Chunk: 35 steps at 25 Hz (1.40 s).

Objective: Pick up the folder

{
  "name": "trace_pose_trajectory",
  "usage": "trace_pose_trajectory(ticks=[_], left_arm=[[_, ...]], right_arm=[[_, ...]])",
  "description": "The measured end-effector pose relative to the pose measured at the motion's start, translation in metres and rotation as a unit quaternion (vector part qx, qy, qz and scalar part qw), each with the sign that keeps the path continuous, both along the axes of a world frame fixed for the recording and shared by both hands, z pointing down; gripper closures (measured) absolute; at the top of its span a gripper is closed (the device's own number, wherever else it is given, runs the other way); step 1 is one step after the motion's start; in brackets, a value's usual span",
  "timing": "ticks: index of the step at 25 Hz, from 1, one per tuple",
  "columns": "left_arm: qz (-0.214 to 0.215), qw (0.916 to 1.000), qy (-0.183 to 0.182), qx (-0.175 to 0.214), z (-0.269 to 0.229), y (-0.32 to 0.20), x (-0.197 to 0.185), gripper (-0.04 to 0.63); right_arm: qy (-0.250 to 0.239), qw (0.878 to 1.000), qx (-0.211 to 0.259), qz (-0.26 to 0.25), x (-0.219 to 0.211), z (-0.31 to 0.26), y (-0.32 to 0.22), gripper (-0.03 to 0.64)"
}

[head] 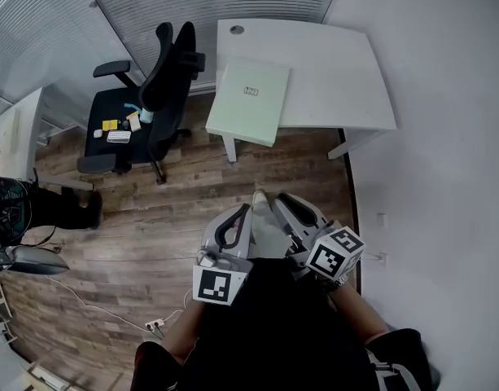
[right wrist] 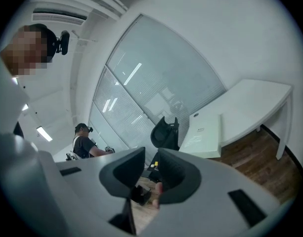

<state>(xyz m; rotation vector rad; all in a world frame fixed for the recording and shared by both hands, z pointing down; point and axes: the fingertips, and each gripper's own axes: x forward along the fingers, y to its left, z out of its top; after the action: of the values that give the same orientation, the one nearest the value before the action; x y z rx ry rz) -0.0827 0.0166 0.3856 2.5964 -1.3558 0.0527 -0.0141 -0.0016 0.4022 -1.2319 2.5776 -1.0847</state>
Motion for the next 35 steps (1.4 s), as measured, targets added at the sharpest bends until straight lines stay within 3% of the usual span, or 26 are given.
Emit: trace_pose_trajectory(ticks=[8,23,30,35], left_arm=[[-0.004,0.9998,0.001,-0.017,0.003,-0.050,0.015,0.591],[0.002,0.9987,-0.008,-0.051,0.028,-0.130,0.043,0.591],[-0.002,0.9980,-0.012,-0.061,0.038,-0.158,0.052,0.591],[-0.002,0.9983,-0.019,-0.056,0.038,-0.176,0.059,0.591]], right_arm=[[-0.026,0.998,-0.061,-0.008,0.021,0.041,-0.069,0.545],[-0.001,0.989,-0.146,-0.009,0.039,0.140,-0.151,0.545],[-0.053,0.976,-0.211,0.016,0.052,0.194,-0.178,0.497],[-0.097,0.962,-0.253,0.018,0.053,0.222,-0.194,0.426]])
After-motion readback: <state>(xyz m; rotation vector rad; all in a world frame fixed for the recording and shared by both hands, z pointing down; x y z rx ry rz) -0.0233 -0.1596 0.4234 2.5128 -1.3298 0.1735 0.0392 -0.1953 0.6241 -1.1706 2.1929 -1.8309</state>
